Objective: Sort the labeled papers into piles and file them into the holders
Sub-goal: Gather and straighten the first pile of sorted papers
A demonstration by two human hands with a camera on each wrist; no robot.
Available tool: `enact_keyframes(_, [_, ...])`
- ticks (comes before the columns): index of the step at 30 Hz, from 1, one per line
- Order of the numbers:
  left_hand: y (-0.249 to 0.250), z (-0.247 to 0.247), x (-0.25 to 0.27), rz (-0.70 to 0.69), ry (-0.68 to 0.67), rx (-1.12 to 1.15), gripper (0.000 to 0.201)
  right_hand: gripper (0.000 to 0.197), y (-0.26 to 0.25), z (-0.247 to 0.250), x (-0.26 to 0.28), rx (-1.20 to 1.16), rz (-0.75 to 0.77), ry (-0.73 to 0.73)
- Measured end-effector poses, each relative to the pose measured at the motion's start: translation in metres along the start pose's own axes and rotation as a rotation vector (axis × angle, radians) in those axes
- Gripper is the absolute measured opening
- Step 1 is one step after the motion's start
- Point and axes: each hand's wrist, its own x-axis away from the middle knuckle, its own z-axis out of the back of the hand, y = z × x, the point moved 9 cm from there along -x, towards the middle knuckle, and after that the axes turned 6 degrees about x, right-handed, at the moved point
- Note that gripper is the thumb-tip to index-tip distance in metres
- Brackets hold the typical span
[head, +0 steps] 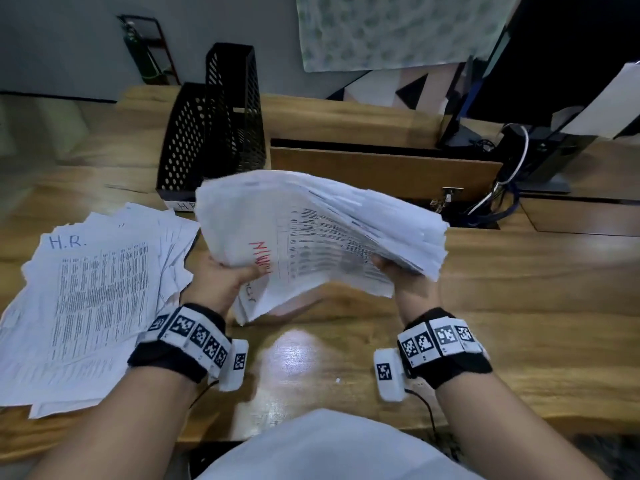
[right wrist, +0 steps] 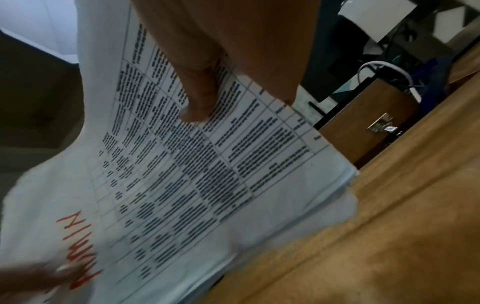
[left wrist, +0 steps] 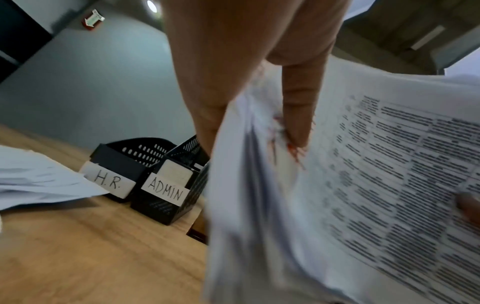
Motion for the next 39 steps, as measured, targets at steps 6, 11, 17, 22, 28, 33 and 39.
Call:
enact_keyframes(6, [-0.013, 0.009, -0.003, 0.006, 0.042, 0.017, 0.036, 0.033, 0.004, -0.008, 0.010, 0.046, 0.037, -0.046])
enact_keyframes(11, [-0.007, -0.003, 0.004, -0.014, 0.033, 0.104, 0.028, 0.029, -0.006, -0.022, 0.017, 0.020, 0.101, -0.061])
enact_keyframes(17, [0.026, 0.005, 0.003, -0.167, -0.048, 0.039, 0.033, 0.043, -0.037, -0.006, 0.015, 0.020, 0.203, -0.042])
enact_keyframes(22, [-0.009, 0.012, -0.001, -0.027, -0.099, 0.001, 0.042, 0.058, -0.034, -0.005, 0.022, 0.205, 0.275, -0.061])
enact_keyframes(28, [-0.020, 0.012, 0.000, 0.029, -0.118, 0.031, 0.046, 0.021, -0.047, -0.016, 0.025, 0.301, 0.346, -0.031])
enact_keyframes(33, [-0.019, 0.008, 0.000, 0.027, -0.126, 0.034, 0.042, 0.028, -0.047, -0.009, 0.025, 0.202, 0.375, 0.071])
enact_keyframes(39, [-0.032, 0.010, -0.002, 0.043, -0.133, -0.013, 0.064, 0.020, -0.033, 0.009, 0.033, 0.205, 0.372, 0.245])
